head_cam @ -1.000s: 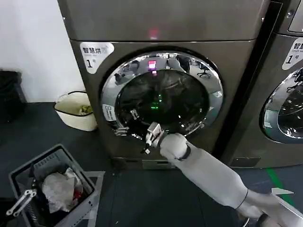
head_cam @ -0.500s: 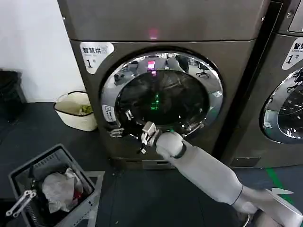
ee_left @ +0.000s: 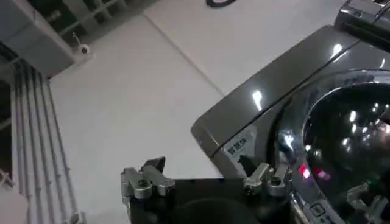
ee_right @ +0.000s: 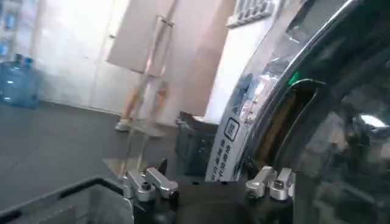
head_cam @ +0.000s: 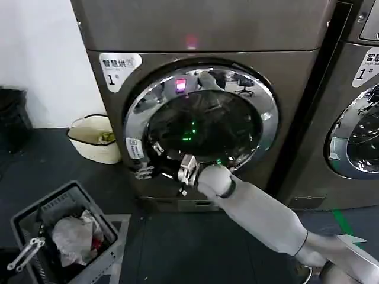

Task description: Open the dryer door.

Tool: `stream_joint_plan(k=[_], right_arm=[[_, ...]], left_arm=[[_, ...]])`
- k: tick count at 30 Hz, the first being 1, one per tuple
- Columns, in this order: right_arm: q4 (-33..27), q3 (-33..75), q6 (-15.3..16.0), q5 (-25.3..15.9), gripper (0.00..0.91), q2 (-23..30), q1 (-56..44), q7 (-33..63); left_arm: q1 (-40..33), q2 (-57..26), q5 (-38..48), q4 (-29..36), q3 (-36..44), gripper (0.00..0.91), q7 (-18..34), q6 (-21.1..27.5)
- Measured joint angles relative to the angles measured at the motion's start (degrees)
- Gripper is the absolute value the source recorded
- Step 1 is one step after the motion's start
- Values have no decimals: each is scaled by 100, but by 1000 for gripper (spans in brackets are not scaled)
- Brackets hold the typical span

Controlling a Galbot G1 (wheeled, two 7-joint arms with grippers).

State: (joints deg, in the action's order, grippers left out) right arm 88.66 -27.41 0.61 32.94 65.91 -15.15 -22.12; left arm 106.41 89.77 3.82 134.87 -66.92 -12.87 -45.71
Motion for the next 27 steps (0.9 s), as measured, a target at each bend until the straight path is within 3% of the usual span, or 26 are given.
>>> stream_joint_plan(k=[9,27], right_arm=[[467,-27,-51,256,907,-384,-2,-405],[1596,-27,-183,710,907,-1227,-162,-964]], left_arm=[[-112,-101,-47,-126,0,907,-19,185],[-1164,-918,-207,-576,-18,907,-24,1492]])
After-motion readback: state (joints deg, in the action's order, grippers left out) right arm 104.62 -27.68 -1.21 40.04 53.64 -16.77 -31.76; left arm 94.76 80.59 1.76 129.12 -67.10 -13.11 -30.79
